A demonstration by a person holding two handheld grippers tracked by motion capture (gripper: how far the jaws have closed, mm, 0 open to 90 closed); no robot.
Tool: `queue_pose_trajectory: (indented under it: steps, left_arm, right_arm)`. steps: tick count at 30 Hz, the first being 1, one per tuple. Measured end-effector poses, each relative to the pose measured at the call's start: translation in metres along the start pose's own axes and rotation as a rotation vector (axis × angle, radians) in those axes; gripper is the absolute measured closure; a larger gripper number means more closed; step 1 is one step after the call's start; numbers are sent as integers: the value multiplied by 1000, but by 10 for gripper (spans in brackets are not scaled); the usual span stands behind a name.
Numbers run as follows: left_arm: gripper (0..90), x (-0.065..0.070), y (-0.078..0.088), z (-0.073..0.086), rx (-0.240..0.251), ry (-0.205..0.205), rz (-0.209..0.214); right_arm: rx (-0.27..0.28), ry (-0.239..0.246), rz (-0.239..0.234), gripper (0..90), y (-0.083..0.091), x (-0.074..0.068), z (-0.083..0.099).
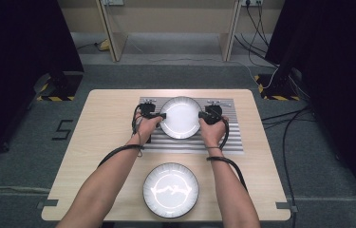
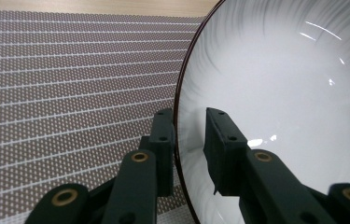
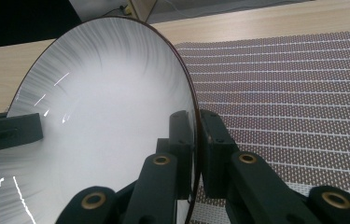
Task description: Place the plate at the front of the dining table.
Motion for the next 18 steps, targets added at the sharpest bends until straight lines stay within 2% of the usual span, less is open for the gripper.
queue_pose_trajectory:
  steps: [9,18]
  left_arm:
    - [749,-5,-4,2,-11,-33,-31]
    - [757,-7,-5,3,-21,-39,-28]
  right_arm:
    - [-22,-9,27,852,-8,3,0]
    - [-52,-45,21,840,-15,9,7]
Point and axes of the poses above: each handheld gripper's, and its own axes: y roughly backward along the jaws, z roughly out of its underside, x roughly to its right, the point moved 6 cm from there along -y, roughly forward along the jaws, and after that the axes turned 12 degrees about y, right-handed, at the moved point
